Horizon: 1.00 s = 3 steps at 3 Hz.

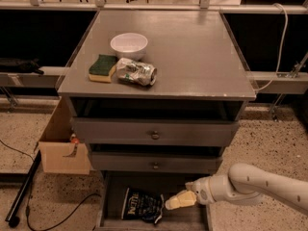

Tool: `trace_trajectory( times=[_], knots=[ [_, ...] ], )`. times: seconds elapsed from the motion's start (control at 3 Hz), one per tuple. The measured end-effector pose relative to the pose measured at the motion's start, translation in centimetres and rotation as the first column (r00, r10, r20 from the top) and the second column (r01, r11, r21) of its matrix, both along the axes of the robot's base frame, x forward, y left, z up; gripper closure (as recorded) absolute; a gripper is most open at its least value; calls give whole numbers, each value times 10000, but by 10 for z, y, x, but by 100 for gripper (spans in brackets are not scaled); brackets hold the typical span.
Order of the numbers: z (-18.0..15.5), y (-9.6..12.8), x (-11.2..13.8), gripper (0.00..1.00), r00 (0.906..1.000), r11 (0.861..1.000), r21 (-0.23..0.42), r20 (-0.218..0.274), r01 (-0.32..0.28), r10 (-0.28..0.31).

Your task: Pick blue chip bag from bottom drawer and place on counter

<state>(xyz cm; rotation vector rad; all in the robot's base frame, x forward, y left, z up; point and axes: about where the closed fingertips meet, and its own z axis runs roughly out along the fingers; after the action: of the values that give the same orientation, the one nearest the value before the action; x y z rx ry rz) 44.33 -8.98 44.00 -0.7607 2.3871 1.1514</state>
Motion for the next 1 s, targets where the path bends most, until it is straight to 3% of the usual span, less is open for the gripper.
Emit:
trace_trajectory(
  times=[0.33, 0.67, 1.0],
  knots=[
    [-41, 11, 21, 0, 9956, 9993, -374, 940, -3, 38],
    [-54, 11, 36, 0, 9815, 9975, -710, 1912, -2, 138],
    [-59, 2, 45, 0, 9574, 9941, -1055, 2887, 255, 61]
  ],
)
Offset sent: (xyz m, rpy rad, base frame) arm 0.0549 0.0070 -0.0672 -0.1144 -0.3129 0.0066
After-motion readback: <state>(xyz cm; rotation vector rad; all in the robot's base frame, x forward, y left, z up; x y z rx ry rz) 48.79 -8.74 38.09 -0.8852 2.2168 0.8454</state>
